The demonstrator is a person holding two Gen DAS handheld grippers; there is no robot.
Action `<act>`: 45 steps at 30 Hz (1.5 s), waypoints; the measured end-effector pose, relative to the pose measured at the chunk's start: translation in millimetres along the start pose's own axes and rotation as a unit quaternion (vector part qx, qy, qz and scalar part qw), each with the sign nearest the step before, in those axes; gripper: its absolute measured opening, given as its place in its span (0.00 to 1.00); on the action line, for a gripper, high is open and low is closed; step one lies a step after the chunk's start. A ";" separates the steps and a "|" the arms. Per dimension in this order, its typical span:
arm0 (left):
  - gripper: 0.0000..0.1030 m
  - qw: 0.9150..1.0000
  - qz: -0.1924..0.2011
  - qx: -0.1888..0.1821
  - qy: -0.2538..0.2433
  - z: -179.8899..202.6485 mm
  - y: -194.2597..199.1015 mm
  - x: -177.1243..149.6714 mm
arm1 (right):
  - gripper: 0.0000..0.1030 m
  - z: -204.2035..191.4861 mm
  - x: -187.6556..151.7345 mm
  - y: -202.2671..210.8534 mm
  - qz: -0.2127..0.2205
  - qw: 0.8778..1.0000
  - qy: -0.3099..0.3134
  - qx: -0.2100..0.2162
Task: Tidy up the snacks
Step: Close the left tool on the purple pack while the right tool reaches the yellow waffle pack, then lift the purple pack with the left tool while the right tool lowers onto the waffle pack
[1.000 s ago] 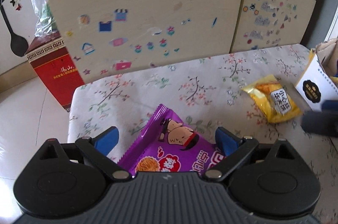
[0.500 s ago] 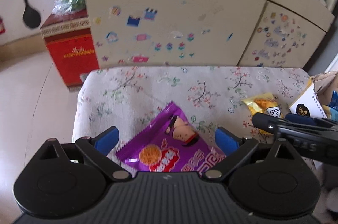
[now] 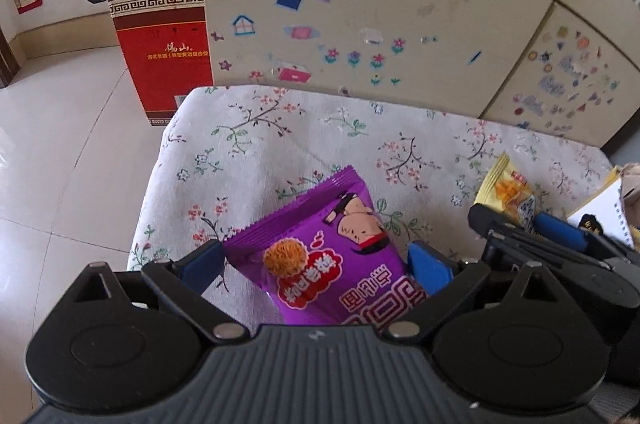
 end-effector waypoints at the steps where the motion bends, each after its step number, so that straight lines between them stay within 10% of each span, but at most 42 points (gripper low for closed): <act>1: 0.96 1.000 0.000 0.002 0.000 0.4 -0.5 -0.5 | 0.66 -0.6 0.1 -1.2 0.001 1.000 0.007 -0.001; 10: 0.98 0.999 0.002 0.021 -0.034 7.4 -10.5 -8.0 | 0.59 1.5 0.2 1.3 0.010 0.999 0.006 0.030; 20: 0.64 0.997 0.041 0.011 -0.060 7.2 -1.0 -6.3 | 0.44 -3.0 -1.6 13.3 0.005 0.999 0.001 0.041; 35: 0.64 0.995 0.074 -0.058 -0.033 12.2 54.7 -0.2 | 0.26 18.2 -7.1 79.4 0.023 0.992 -0.090 0.089; 45: 0.64 0.993 0.091 -0.075 0.001 -1.5 86.5 -5.7 | 0.31 13.2 -11.6 123.5 0.029 0.990 -0.100 0.096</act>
Point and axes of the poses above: each gripper's, at about its wrist camera, not at the fingertips, and y roughly against the way its jaws point, z to its right, x to its top, the point moved 7 cm from there along -y, roughly the way its jaws point, and after that the axes turned 11 degrees about x, right-handed, at the moved point
